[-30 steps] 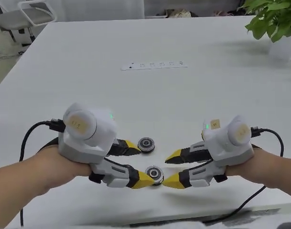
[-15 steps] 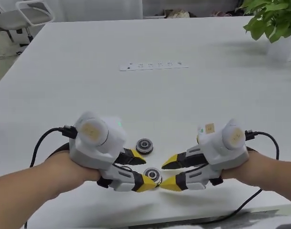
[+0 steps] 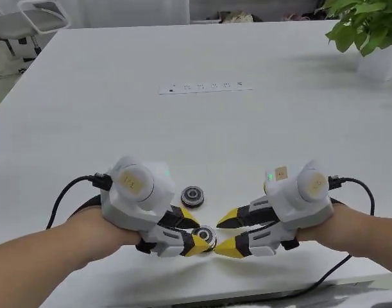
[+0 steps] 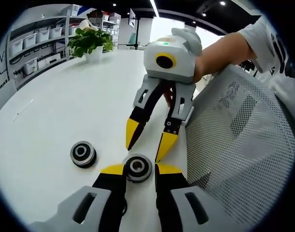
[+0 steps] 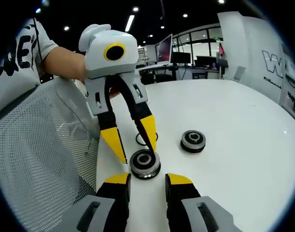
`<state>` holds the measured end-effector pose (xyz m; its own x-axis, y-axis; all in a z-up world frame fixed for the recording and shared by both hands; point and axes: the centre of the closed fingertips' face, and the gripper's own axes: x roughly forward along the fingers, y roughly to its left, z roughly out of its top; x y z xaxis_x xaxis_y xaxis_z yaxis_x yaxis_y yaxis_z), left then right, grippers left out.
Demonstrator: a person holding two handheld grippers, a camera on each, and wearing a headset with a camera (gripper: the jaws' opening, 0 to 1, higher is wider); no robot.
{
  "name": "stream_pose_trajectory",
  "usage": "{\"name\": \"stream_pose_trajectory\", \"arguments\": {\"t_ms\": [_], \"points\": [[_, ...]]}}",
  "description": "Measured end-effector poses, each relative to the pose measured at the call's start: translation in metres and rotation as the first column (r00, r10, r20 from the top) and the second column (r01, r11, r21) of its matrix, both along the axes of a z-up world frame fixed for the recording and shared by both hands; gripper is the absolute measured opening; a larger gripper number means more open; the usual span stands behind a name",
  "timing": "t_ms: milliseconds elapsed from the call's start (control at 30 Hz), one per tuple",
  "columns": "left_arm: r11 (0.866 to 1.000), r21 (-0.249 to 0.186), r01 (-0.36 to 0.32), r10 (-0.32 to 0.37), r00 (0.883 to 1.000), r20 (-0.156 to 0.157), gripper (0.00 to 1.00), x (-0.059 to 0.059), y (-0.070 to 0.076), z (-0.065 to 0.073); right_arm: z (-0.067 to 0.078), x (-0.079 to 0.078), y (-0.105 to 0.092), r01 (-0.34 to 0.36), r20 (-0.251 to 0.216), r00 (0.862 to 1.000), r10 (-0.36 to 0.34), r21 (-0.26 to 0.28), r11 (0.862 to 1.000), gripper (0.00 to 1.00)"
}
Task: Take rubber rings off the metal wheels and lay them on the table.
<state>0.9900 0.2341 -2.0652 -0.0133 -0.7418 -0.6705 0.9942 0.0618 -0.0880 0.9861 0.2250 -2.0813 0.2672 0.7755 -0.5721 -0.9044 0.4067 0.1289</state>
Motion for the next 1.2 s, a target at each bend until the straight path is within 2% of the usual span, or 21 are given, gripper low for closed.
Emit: {"name": "stream_pose_trajectory", "arguments": {"t_ms": [200,467,533,733,767,1100,1133,1200], "points": [[1.0,-0.005,-0.003,0.003,1.0,0.003,0.14,0.001,-0.002,-0.002,0.0,0.0,0.0,0.003,0.0,1.0,-0.003,0.0,1.0,0.26],[1.0,0.001,0.013,-0.013,0.997,0.071,0.1,0.001,-0.002,-0.002,0.0,0.0,0.0,0.004,0.001,1.0,-0.004,-0.001,1.0,0.26],[1.0,0.008,0.03,-0.03,0.994,0.102,0.1,0.001,-0.002,-0.002,-0.001,0.0,0.0,0.005,0.002,1.0,-0.005,0.0,1.0,0.26],[1.0,-0.002,0.018,-0.017,0.994,0.111,0.08,0.003,-0.002,-0.002,0.0,0.002,0.003,0.001,0.005,1.0,-0.001,0.0,1.0,0.25],[1.0,-0.002,0.031,-0.031,0.991,0.128,0.08,0.004,-0.003,-0.002,0.0,0.002,0.004,-0.002,0.006,1.0,0.002,-0.001,1.0,0.25],[1.0,-0.005,0.017,-0.016,0.991,0.131,0.08,0.004,-0.002,-0.003,-0.006,0.001,0.01,-0.037,0.0,0.999,0.037,-0.036,0.999,0.23],[1.0,-0.005,0.017,-0.016,0.991,0.131,0.08,0.004,-0.002,-0.003,-0.006,-0.001,0.011,-0.042,-0.014,0.999,0.042,-0.028,0.999,0.22],[1.0,-0.007,0.015,-0.014,0.991,0.132,0.08,0.004,-0.002,-0.004,-0.006,0.0,0.009,-0.033,-0.013,0.999,0.033,-0.027,0.999,0.21]]}}
